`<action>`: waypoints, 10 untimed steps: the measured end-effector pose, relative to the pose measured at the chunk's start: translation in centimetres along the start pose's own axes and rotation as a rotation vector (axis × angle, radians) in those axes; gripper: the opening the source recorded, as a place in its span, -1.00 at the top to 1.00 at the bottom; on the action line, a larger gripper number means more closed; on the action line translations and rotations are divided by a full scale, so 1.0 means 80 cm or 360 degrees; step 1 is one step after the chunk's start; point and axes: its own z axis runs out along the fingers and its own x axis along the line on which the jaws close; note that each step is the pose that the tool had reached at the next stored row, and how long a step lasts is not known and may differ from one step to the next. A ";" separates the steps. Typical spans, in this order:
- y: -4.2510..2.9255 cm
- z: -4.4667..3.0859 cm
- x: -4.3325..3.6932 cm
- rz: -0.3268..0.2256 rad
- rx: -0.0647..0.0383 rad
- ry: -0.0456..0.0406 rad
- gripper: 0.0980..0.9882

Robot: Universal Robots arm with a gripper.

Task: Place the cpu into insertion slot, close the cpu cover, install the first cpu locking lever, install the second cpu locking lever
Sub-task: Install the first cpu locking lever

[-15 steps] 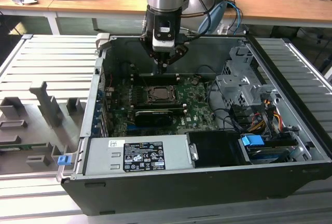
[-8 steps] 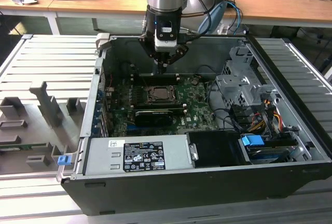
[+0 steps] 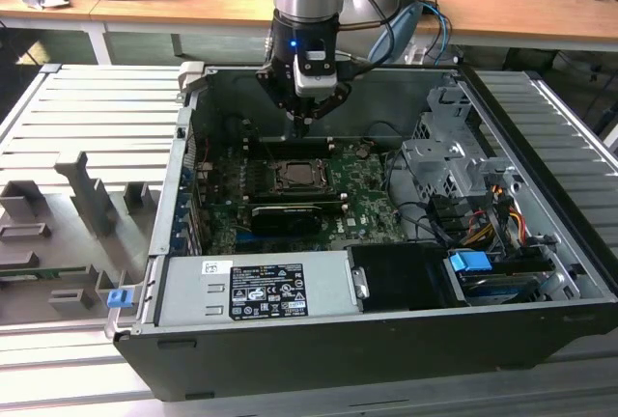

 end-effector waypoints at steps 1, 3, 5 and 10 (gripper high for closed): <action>0.0000 0.0000 0.000 -0.0016 0.0000 0.0000 0.98; 0.0000 0.0000 0.000 -0.0037 0.0000 0.0001 0.98; 0.0000 0.0000 0.000 -0.0064 -0.0001 0.0001 0.98; 0.0000 0.0000 0.000 -0.0104 -0.0001 0.0002 0.98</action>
